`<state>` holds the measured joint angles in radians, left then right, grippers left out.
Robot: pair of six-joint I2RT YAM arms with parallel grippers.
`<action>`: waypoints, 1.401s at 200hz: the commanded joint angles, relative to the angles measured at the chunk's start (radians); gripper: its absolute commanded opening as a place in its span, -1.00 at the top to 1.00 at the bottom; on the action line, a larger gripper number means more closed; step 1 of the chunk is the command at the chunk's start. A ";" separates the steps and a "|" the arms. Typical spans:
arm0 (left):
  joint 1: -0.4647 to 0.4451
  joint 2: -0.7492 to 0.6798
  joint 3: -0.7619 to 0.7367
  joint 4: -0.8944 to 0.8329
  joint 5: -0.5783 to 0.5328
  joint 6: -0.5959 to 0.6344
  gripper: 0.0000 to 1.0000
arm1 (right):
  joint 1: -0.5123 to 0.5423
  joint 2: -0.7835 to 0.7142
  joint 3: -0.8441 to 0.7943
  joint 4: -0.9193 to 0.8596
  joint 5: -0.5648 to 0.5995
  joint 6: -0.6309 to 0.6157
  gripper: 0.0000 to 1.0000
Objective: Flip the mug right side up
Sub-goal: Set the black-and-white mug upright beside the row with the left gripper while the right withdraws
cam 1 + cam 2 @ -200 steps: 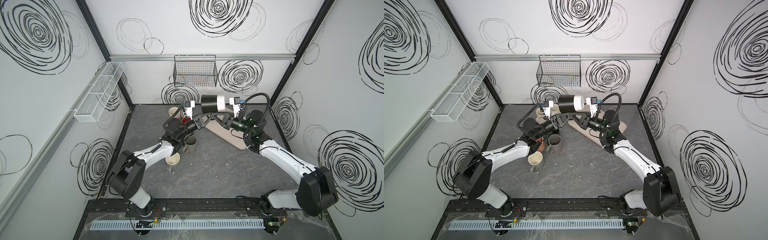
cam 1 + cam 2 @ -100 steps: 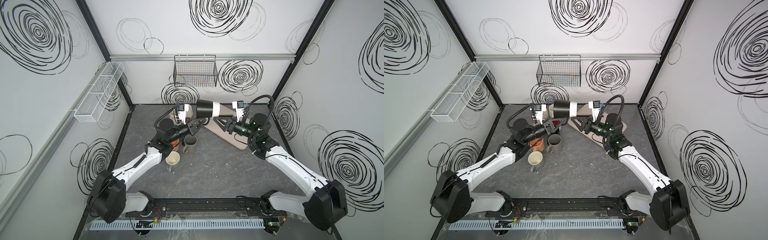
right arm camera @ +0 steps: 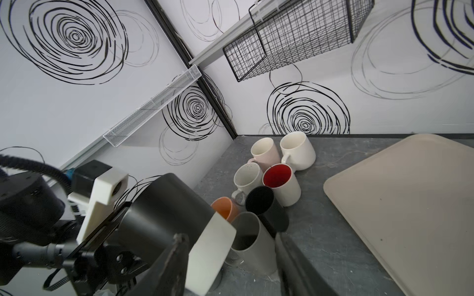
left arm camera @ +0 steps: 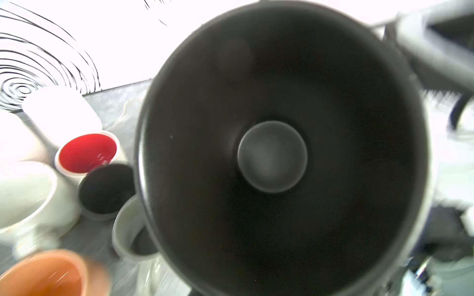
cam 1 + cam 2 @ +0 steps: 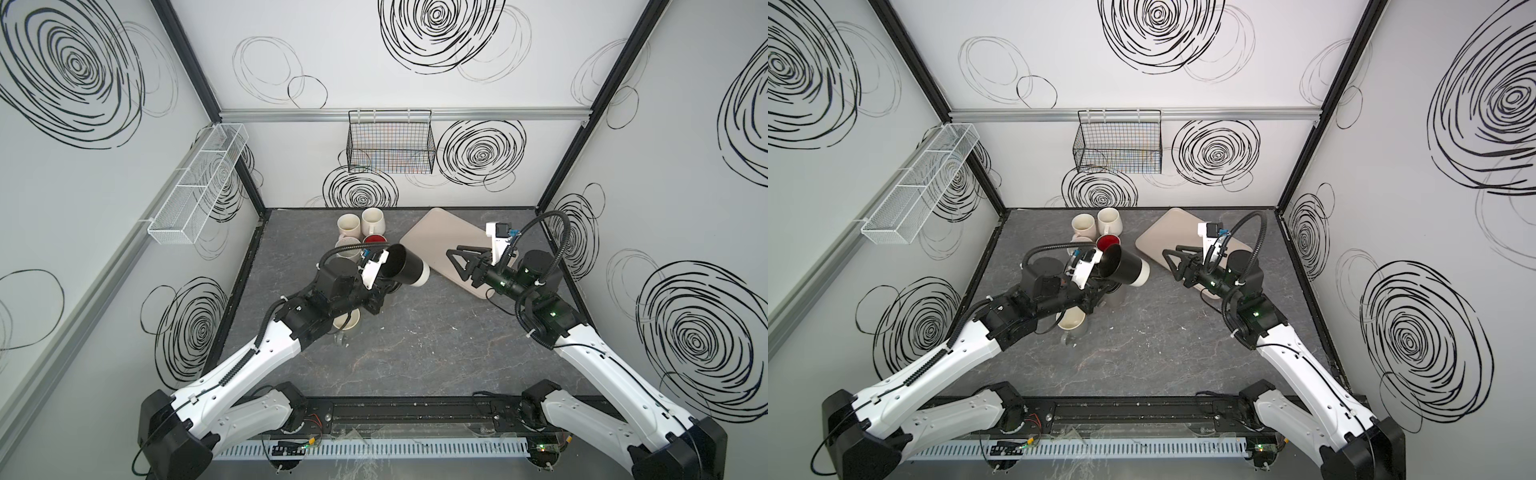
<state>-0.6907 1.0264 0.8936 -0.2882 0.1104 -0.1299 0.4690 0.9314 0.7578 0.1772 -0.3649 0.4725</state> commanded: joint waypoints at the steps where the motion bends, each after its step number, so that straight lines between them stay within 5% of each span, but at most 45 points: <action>1: -0.054 -0.031 0.045 -0.073 -0.190 0.131 1.00 | -0.001 -0.036 -0.042 -0.046 0.062 0.007 -0.17; 52: -0.197 0.026 -0.046 -0.151 -0.452 0.046 1.00 | -0.002 -0.135 -0.186 -0.031 0.096 0.059 -0.17; 99: -0.283 0.050 -0.134 -0.116 -0.551 -0.113 1.00 | -0.002 -0.187 -0.249 -0.051 0.122 0.050 -0.18; 178: -0.334 0.105 -0.220 -0.088 -0.579 -0.188 1.00 | -0.003 -0.151 -0.241 -0.051 0.130 0.009 -0.19; 280: -0.258 0.203 -0.234 -0.057 -0.568 -0.199 1.00 | -0.003 -0.143 -0.246 -0.063 0.148 -0.006 -0.19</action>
<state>-0.9688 1.2297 0.6544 -0.4377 -0.4221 -0.3004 0.4690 0.7937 0.5133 0.1215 -0.2344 0.4866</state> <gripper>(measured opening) 0.175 0.595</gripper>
